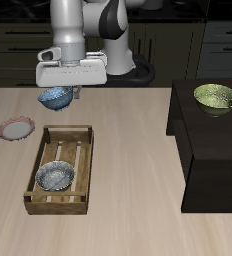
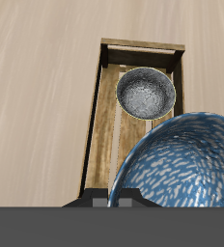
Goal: Place the black bowl and the blue bowl in the wooden tray
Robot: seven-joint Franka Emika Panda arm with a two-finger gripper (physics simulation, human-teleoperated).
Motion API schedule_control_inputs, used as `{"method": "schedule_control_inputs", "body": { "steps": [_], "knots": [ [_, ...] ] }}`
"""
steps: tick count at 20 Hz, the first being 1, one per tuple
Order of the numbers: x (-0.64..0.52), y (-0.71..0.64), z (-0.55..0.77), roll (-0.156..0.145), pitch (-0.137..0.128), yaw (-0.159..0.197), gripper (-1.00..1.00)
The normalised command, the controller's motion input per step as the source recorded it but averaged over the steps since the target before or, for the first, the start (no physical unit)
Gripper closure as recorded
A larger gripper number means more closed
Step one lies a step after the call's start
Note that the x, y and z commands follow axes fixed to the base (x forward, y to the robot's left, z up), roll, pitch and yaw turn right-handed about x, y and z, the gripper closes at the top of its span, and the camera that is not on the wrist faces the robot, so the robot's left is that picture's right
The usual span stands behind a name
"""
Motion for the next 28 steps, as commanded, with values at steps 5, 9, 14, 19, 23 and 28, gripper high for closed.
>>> {"method": "schedule_control_inputs", "body": {
  "steps": [5, 9, 14, 19, 23, 28],
  "knots": [
    [-0.06, -0.13, -0.05, -0.011, -0.022, -0.013, 1.00],
    [0.10, -0.12, -0.15, -0.023, 0.012, -0.028, 1.00],
    [0.13, -0.02, -0.25, -0.025, 0.038, -0.043, 1.00],
    [0.09, 0.02, -0.22, -0.009, 0.032, -0.025, 1.00],
    [0.17, -0.06, -0.18, -0.032, 0.020, -0.011, 1.00],
    [0.09, 0.02, -0.17, -0.009, 0.025, 0.004, 1.00]
  ]
}}
